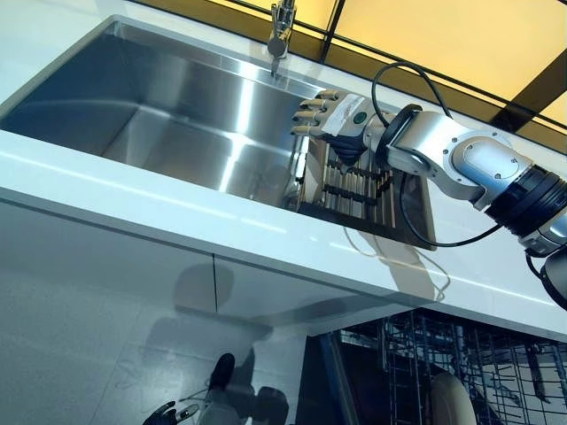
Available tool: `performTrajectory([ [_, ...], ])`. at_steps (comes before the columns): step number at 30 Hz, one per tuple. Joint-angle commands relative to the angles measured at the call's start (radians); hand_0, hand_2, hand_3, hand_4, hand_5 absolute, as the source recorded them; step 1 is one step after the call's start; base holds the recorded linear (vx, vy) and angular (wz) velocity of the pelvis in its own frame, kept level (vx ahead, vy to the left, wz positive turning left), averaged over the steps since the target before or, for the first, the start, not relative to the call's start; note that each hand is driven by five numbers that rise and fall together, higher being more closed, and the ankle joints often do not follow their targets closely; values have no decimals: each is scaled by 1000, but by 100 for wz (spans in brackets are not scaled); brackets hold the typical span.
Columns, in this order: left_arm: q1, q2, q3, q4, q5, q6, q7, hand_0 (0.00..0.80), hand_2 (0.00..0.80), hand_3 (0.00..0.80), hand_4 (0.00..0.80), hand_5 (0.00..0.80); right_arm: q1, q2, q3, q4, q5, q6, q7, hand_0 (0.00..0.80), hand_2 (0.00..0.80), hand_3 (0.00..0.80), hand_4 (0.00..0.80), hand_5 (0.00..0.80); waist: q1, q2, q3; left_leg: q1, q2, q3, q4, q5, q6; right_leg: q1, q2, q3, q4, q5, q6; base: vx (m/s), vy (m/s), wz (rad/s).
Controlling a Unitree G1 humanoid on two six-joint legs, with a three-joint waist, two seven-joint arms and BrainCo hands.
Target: Take plates into dishwasher
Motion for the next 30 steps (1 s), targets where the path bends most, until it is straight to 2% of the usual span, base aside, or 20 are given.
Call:
performTrajectory([
  [1,-3,23,15,-32,-34,-25,-21,0,0,0,0,0,-101,-39,61,-5,-41,-9,8,0,0,0,0,0,35,-18,23,65,3,58,-8,-89,6,-85,-45,13,3,148,61,-32,3,2],
  [13,-3,17,21,-52,-78,-34,-36,0,0,0,0,0,-134,-22,93,-24,-92,-33,46,0,0,0,0,0,48,-18,45,34,0,52,-8,-80,4,-101,-43,5,-1,148,59,-19,7,2],
  [14,-1,16,21,-58,-87,-33,-35,0,0,0,0,0,-142,-21,97,-27,-101,-33,60,50,50,50,50,50,50,-16,48,33,0,53,-8,-79,4,-102,-42,5,-2,149,58,0,0,0],
  [15,1,16,22,-64,-93,-32,-35,0,0,0,0,0,-148,-20,101,-28,-114,-38,60,731,731,731,731,731,52,-14,51,32,0,52,-8,-78,4,-102,-43,5,-1,149,58,0,0,0],
  [16,1,16,22,-67,-97,-31,-35,0,0,0,0,0,-150,-19,102,-29,-124,-39,61,800,800,800,800,800,52,-13,53,30,-1,52,-8,-77,3,-104,-44,4,-1,149,58,0,0,0],
  [20,0,13,26,-79,-94,-25,-34,0,0,0,0,0,-150,-9,96,-23,-138,-24,71,800,800,800,800,800,60,-13,58,30,-1,50,-8,-83,2,-101,-42,3,-2,145,57,0,0,0],
  [30,2,16,29,-77,-89,-15,-29,0,0,0,0,0,-150,-27,91,-5,-144,-39,37,800,800,800,800,800,50,-24,39,39,-4,54,-8,-84,5,-96,-45,1,-2,149,61,0,0,0],
])
